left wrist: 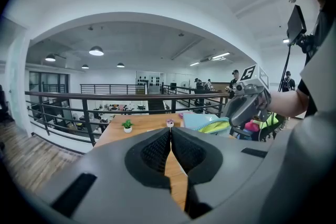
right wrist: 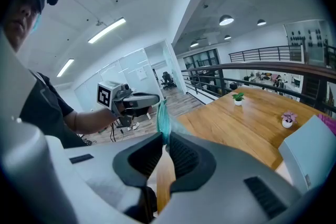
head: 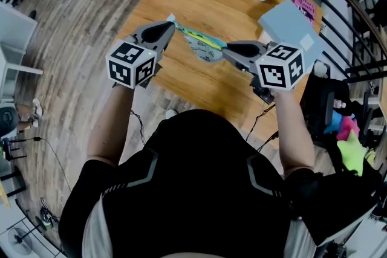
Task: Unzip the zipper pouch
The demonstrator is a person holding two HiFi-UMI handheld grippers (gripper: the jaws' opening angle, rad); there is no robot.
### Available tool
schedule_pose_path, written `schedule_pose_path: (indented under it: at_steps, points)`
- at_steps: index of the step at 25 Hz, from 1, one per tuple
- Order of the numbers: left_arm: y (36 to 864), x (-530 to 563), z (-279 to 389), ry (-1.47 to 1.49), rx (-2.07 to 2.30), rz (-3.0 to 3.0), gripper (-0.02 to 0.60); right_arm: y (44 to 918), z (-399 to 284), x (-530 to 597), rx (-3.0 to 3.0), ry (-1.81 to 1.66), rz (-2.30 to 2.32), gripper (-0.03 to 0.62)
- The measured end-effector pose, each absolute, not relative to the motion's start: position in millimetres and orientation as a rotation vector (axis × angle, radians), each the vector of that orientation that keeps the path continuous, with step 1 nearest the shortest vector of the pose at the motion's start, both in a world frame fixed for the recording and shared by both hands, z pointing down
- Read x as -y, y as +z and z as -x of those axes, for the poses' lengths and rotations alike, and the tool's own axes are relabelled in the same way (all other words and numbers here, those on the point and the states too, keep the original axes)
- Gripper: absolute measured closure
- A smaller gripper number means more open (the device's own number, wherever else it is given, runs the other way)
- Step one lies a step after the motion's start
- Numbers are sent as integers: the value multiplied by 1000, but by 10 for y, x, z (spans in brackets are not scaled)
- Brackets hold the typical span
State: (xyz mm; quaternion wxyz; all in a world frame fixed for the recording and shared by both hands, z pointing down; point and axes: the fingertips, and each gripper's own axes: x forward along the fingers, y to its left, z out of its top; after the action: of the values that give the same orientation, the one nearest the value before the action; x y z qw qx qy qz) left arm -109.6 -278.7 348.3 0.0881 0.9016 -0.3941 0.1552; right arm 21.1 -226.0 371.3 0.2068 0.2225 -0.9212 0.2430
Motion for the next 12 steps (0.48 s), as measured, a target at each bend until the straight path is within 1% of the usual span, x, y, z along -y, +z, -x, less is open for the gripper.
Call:
schedule_pose_path:
  at_steps: [7, 12]
  points:
    - [3579, 2850, 1255, 485, 1198, -2648, 549, 3768, -213, 2299, 2562, 705, -634, 542]
    - [3801, 2855, 1161, 543, 1189, -2627, 549, 3968, -304, 2382, 2522, 675, -682, 542]
